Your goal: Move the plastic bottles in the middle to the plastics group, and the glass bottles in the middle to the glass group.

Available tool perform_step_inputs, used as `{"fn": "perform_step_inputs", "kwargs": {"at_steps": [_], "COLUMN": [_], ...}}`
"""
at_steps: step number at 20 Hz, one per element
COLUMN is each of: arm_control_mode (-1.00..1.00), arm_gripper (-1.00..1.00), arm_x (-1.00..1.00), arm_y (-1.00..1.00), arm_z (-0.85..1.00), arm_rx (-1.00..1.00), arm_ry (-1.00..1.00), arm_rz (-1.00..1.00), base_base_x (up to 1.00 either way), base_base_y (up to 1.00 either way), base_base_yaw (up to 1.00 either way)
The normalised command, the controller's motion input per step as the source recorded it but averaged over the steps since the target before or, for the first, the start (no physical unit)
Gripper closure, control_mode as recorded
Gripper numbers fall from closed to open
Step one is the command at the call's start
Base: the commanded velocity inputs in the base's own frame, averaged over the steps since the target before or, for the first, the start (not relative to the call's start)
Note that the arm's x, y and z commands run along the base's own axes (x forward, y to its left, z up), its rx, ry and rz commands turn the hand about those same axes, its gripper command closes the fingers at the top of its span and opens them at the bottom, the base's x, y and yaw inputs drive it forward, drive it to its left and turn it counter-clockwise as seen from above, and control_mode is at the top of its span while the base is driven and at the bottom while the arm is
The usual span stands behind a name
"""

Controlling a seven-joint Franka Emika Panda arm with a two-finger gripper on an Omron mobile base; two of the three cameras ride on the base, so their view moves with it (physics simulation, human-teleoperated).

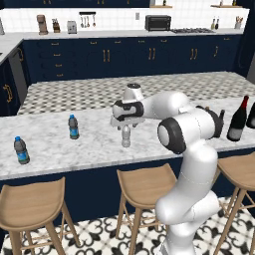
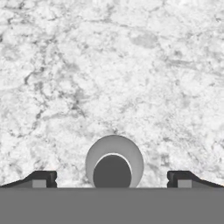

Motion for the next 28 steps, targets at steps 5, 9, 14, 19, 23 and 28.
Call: {"fn": "perform_step_inputs", "kwargs": {"at_steps": [5, 9, 14, 19, 23, 28], "arm_control_mode": [-1.0, -1.0, -1.0, -1.0, -1.0, -1.0], "arm_gripper": [-1.0, -1.0, 1.0, 1.0, 1.0, 1.0], "arm_x": [0.0, 0.0, 0.0, 0.0, 0.0, -0.2], "arm_y": [0.0, 0.0, 0.0, 0.0, 0.0, 0.0], "arm_z": [-0.15, -0.04, -0.03, -0.06, -0.08, 0.01], "arm_rx": [0.0, 0.0, 0.0, 0.0, 0.0, 0.0], "arm_ry": [0.0, 0.0, 0.0, -0.06, -0.11, -0.13], "arm_rz": [0.0, 0.0, 0.0, 0.0, 0.0, 0.05], "base_base_x": [0.0, 0.0, 0.0, 0.0, 0.0, 0.0], "base_base_y": [0.0, 0.0, 0.0, 0.0, 0.0, 0.0], "base_base_yaw": [0.0, 0.0, 0.0, 0.0, 0.0, 0.0]}}
